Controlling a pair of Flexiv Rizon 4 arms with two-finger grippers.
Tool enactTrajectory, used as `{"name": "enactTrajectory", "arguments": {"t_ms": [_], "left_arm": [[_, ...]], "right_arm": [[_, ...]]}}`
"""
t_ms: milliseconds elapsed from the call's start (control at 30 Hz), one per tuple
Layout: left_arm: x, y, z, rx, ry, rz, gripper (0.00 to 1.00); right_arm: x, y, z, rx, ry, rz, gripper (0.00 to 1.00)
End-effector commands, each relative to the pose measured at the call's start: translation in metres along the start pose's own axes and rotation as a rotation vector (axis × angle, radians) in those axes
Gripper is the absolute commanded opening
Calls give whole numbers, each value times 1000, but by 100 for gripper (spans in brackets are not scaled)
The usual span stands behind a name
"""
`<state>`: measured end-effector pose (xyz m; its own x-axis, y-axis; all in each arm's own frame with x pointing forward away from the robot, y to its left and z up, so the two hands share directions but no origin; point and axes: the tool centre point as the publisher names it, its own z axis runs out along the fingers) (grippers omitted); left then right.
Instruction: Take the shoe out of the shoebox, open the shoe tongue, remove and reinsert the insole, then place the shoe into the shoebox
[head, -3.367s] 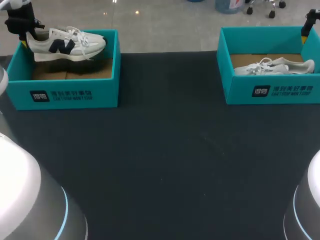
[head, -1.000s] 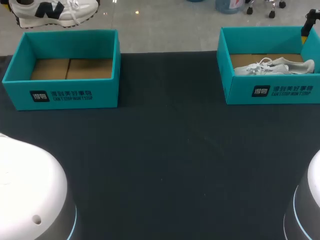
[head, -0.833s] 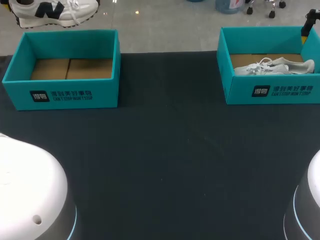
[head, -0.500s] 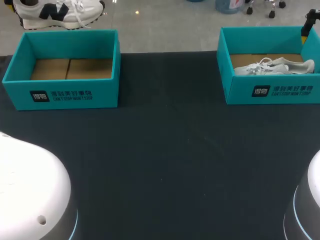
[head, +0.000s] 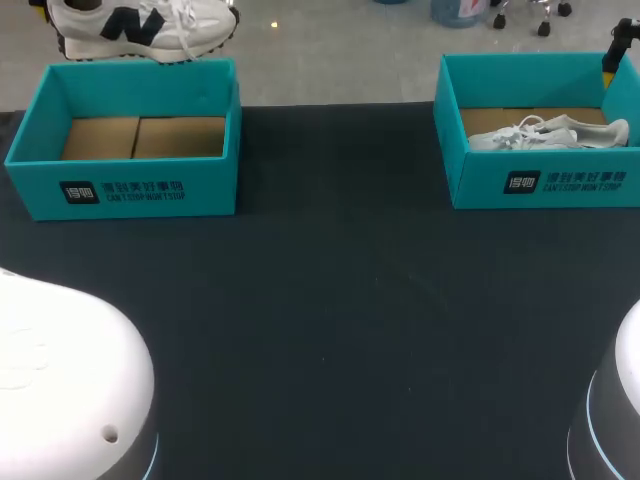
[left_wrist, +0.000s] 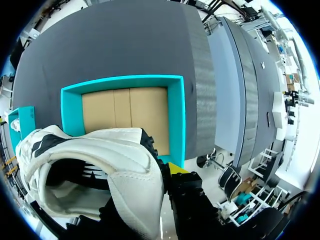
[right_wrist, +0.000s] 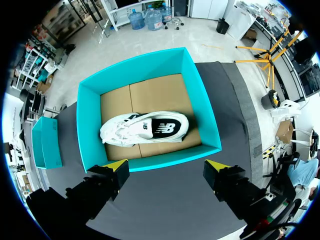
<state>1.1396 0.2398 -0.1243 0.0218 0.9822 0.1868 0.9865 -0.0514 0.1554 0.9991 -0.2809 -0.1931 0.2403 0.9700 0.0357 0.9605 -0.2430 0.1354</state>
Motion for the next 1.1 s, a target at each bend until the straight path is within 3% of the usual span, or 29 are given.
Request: {"name": "enactTrajectory", "arguments": {"t_ms": [33,533,1100], "left_arm": [[-13,-25,-18,-19,22,-16,0],[-64,-59,-43,-13,-1,-17,0],[-64,-59,-43,-13,-1,-17,0]], "right_arm": [[0,-1,0,-2,-1,1,100],[0,-1,0,-2,-1,1,100],[0,-1,0,-2,-1,1,100]]}}
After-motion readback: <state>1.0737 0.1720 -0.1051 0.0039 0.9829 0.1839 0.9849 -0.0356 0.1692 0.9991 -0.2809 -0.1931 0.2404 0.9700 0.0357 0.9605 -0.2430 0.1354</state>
